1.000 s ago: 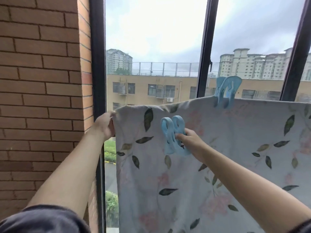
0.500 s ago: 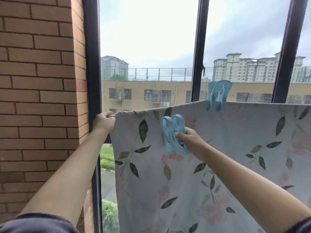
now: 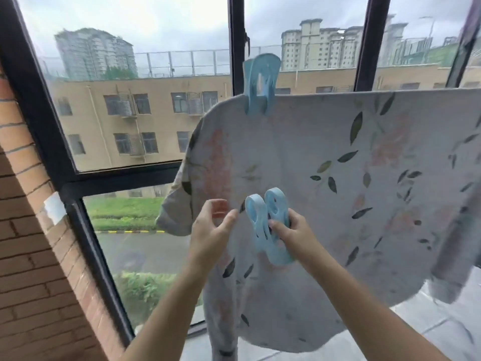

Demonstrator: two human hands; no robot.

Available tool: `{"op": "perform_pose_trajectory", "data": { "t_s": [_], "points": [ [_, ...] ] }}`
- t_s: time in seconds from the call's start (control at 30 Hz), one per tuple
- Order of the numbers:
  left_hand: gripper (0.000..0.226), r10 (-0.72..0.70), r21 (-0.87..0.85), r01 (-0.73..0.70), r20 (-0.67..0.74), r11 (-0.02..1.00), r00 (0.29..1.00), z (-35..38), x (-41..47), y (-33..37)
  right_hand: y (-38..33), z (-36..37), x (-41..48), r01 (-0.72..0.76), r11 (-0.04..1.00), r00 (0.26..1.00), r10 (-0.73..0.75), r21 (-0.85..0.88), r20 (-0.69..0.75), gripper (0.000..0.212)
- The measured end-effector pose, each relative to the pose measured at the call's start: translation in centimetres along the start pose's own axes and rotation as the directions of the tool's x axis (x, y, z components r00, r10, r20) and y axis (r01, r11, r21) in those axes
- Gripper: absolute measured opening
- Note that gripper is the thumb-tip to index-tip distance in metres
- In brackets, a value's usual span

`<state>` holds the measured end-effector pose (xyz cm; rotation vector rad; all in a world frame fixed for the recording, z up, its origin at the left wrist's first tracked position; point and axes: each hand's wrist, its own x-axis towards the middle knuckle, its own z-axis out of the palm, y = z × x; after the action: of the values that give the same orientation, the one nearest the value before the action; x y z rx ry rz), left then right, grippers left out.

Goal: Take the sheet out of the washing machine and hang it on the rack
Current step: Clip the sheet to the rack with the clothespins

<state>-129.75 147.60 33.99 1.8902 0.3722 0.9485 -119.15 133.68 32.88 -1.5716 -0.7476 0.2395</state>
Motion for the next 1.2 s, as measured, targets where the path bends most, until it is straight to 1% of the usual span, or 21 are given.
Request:
{"op": "perform_pose_trajectory", "data": {
  "t_s": [0.07,0.17,0.3,0.37,0.4,0.47,0.53,0.6,0.67,0.73,0.77,0.8,0.83,0.9,0.97,1.0,1.07,1.13,1.2],
  "points": [
    [0.015,-0.014,-0.118,0.029,0.129,0.993,0.992,3.9,-1.6,0.2,1.6,-2.2,-1.3,-0.029,1.000,0.998,0.029,-0.011,-0.050,0.018],
    [0.029,-0.044,-0.238,0.112,0.274,0.965,0.961,9.7,-3.3,1.1,3.3,-6.5,-2.9,-0.064,0.998,0.990,0.061,-0.019,-0.125,0.014],
    [0.032,-0.059,-0.278,0.165,0.353,0.946,0.934,16.4,-5.0,2.3,5.5,-12.9,-4.6,-0.095,0.990,0.976,0.073,-0.102,-0.204,0.012],
    [0.029,-0.069,-0.257,0.176,0.376,0.950,0.924,19.9,-5.7,3.0,6.6,-16.2,-5.4,-0.131,0.984,0.972,0.102,-0.124,-0.214,0.003],
    [0.028,-0.076,-0.253,0.184,0.386,0.950,0.919,21.0,-5.9,3.1,6.9,-17.3,-5.7,-0.151,0.980,0.969,0.122,-0.127,-0.217,0.004],
    [0.026,-0.085,-0.276,0.215,0.415,0.937,0.906,25.2,-6.7,3.7,8.0,-21.3,-6.5,-0.185,0.974,0.960,0.150,-0.131,-0.238,0.015],
    [0.024,-0.103,-0.293,0.256,0.449,0.921,0.887,28.3,-7.5,4.2,8.7,-24.3,-7.1,-0.230,0.966,0.944,0.192,-0.118,-0.270,0.013],
    [0.022,-0.127,-0.330,0.307,0.470,0.893,0.873,30.9,-8.2,4.7,9.7,-27.0,-7.9,-0.269,0.960,0.931,0.240,-0.076,-0.275,0.016],
    [0.022,-0.154,-0.356,0.347,0.471,0.868,0.868,32.9,-8.2,4.9,10.9,-29.3,-8.4,-0.312,0.950,0.914,0.299,-0.005,-0.274,0.027],
    [0.023,-0.181,-0.365,0.383,0.480,0.849,0.858,35.1,-7.9,5.0,12.2,-31.6,-9.0,-0.314,0.940,0.908,0.339,0.134,-0.246,0.034],
    [0.025,-0.186,-0.376,0.395,0.484,0.838,0.855,36.3,-7.5,4.9,13.0,-32.7,-9.0,-0.304,0.921,0.903,0.360,0.245,-0.233,0.037],
    [0.028,-0.196,-0.383,0.408,0.484,0.829,0.853,36.8,-7.4,4.8,13.4,-33.2,-9.1,-0.297,0.887,0.897,0.386,0.353,-0.215,0.043],
    [0.031,-0.197,-0.384,0.412,0.487,0.827,0.851,37.9,-7.0,4.7,14.0,-34.1,-8.9,-0.291,0.849,0.891,0.409,0.441,-0.199,0.054],
    [0.035,-0.197,-0.382,0.420,0.502,0.823,0.842,40.1,-6.3,4.5,15.3,-35.7,-8.3,-0.284,0.790,0.881,0.439,0.544,-0.177,0.076],
    [0.036,-0.199,-0.382,0.436,0.523,0.815,0.829,42.6,-5.1,4.1,16.8,-37.7,-7.0,-0.271,0.768,0.880,0.442,0.580,-0.174,0.087],
    [0.034,-0.196,-0.386,0.441,0.531,0.810,0.824,43.9,-4.4,4.0,17.4,-38.7,-6.2,-0.263,0.766,0.879,0.441,0.587,-0.181,0.089],
    [0.030,-0.193,-0.387,0.446,0.541,0.807,0.818,46.7,-2.8,3.8,18.3,-40.9,-4.5,-0.254,0.788,0.876,0.433,0.560,-0.212,0.085],
    [0.031,-0.192,-0.384,0.452,0.554,0.805,0.810,49.4,-0.9,3.7,18.9,-42.9,-2.5,-0.242,0.827,0.874,0.412,0.508,-0.255,0.082],
    [0.033,-0.180,-0.383,0.456,0.574,0.803,0.799,52.4,1.8,3.6,19.4,-45.3,0.0,-0.224,0.847,0.856,0.407,0.482,-0.317,0.087]
  ]
}}
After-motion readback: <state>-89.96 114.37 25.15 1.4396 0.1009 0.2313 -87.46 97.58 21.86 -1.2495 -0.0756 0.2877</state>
